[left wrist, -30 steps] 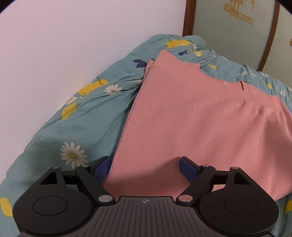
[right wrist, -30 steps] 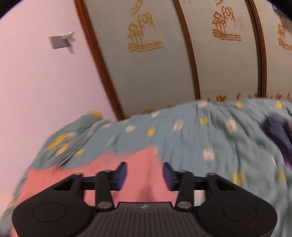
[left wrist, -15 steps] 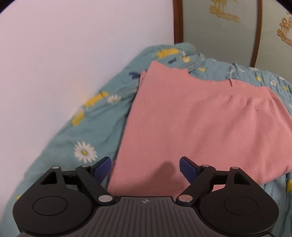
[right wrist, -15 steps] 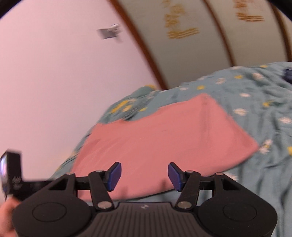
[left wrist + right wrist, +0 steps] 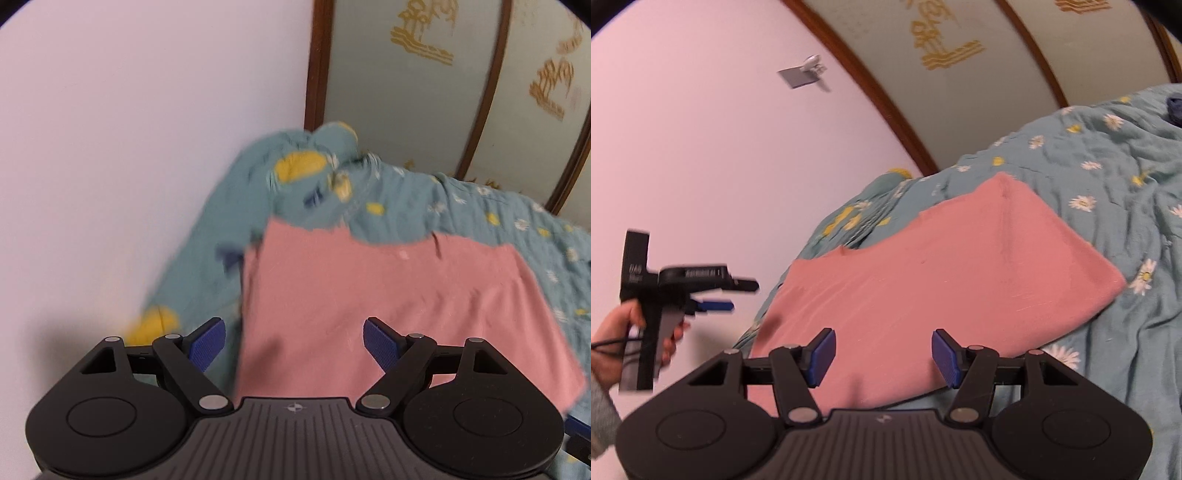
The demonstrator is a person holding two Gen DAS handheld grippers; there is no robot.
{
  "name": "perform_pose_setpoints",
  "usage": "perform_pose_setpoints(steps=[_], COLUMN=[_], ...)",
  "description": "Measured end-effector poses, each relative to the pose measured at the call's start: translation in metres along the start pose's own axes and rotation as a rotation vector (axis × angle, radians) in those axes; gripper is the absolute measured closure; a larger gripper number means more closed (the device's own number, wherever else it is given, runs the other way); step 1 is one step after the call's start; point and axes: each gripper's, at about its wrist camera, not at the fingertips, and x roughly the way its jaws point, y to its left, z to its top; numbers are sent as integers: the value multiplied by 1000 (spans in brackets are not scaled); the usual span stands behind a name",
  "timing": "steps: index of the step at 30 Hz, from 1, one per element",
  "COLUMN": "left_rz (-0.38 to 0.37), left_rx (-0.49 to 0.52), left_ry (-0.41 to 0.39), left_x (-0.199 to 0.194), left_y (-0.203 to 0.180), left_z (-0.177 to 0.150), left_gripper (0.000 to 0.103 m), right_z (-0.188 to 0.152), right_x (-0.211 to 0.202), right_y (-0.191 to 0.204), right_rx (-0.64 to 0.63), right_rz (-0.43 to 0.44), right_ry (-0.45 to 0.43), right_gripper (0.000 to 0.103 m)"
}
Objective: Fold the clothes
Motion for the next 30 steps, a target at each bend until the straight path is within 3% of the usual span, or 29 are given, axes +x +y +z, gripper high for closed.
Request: perform_pose_setpoints(steps=[2, 5, 7, 11, 15, 20, 23, 25, 30], left_rz=[-47, -53, -95, -122, -138, -89, -53, -83, -106], left_rx=[38, 68, 62, 15, -52, -17, 9, -3, -15], left_ry=[-11, 6, 43, 107, 127, 138, 162, 180, 174], left_x=[14, 32, 46, 70, 86, 101, 114, 120, 128], left_y=[-3, -8, -8, 0, 13, 15, 18, 22, 25], left_z=[23, 44, 57, 72, 77, 74, 69, 66, 62], left_gripper=[25, 31, 42, 45, 45, 45, 55, 65, 65], right_z=[1, 3, 3, 3, 2, 2, 2, 2, 1], right_x=[1, 4, 4, 7, 10, 11, 11, 11, 17], right_y=[-7, -15, -17, -20, -20, -19, -19, -20, -23], right_rx=[28, 54, 56, 68, 67, 65, 69, 70, 82], right_rz=[0, 2, -4, 5, 9, 10, 11, 13, 7], right_ry=[1, 2, -4, 3, 8, 15, 14, 16, 34], right_gripper=[46, 46, 46, 46, 46, 46, 46, 46, 46])
